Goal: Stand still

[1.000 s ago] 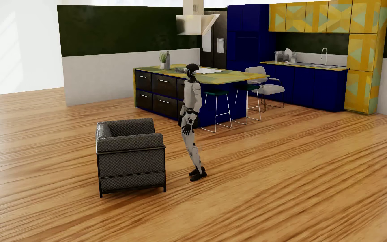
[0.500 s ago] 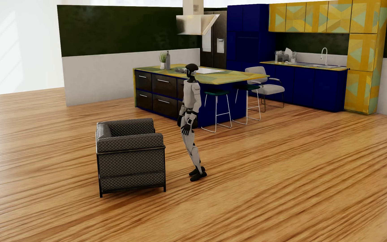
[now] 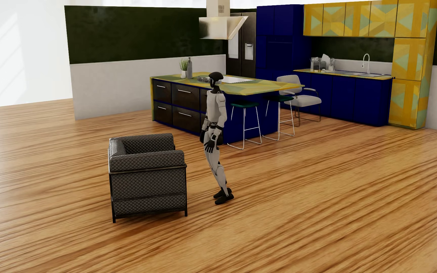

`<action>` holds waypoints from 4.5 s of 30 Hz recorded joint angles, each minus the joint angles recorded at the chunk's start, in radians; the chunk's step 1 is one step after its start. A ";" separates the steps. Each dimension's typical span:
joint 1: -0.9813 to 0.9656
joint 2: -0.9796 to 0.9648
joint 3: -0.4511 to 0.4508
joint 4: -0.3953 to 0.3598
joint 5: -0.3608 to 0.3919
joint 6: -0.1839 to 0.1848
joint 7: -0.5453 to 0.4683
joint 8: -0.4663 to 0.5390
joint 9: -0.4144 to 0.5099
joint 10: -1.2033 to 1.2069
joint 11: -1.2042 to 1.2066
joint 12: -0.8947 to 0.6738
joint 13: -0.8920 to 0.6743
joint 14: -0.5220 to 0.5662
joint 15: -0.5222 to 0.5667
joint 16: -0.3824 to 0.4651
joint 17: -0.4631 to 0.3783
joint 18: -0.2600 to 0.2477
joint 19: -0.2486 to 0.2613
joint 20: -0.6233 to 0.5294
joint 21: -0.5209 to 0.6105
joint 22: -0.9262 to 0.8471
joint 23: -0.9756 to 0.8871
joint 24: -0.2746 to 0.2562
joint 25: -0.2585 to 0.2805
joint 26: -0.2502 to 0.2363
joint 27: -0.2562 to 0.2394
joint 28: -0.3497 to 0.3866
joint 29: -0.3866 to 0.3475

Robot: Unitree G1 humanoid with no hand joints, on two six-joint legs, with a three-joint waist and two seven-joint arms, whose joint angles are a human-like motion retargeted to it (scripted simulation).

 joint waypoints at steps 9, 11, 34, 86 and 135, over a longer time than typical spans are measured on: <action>0.002 0.002 -0.006 0.000 -0.001 -0.004 0.000 0.000 0.004 -0.002 -0.001 0.005 -0.009 -0.006 0.001 0.009 -0.005 0.000 0.000 0.004 0.007 0.005 0.011 0.000 0.000 0.000 0.000 0.000 0.000; 0.005 0.007 -0.012 0.002 0.000 -0.004 0.000 0.000 0.004 -0.003 -0.006 0.005 -0.013 -0.007 0.003 0.010 -0.005 0.000 0.000 0.002 0.005 0.004 0.011 0.000 0.000 0.000 0.000 0.000 0.000; 0.007 0.009 -0.018 0.006 0.009 -0.003 0.000 0.000 0.004 0.000 -0.005 0.004 -0.010 -0.004 0.008 0.006 -0.008 0.000 0.000 -0.031 0.041 0.009 0.007 0.000 0.000 0.000 0.000 0.000 0.000; 0.028 0.017 -0.004 0.001 0.001 0.026 0.000 0.000 0.002 -0.017 -0.012 0.016 0.009 0.011 0.015 -0.004 -0.006 0.000 0.000 -0.012 0.010 0.008 0.041 0.000 0.000 0.000 0.000 0.000 0.000; 0.036 0.017 0.027 -0.017 -0.012 0.001 0.000 0.000 0.020 -0.027 -0.023 -0.008 0.000 0.006 0.013 0.017 -0.020 0.000 0.000 -0.034 0.045 0.005 -0.011 0.000 0.000 0.000 0.000 0.000 0.000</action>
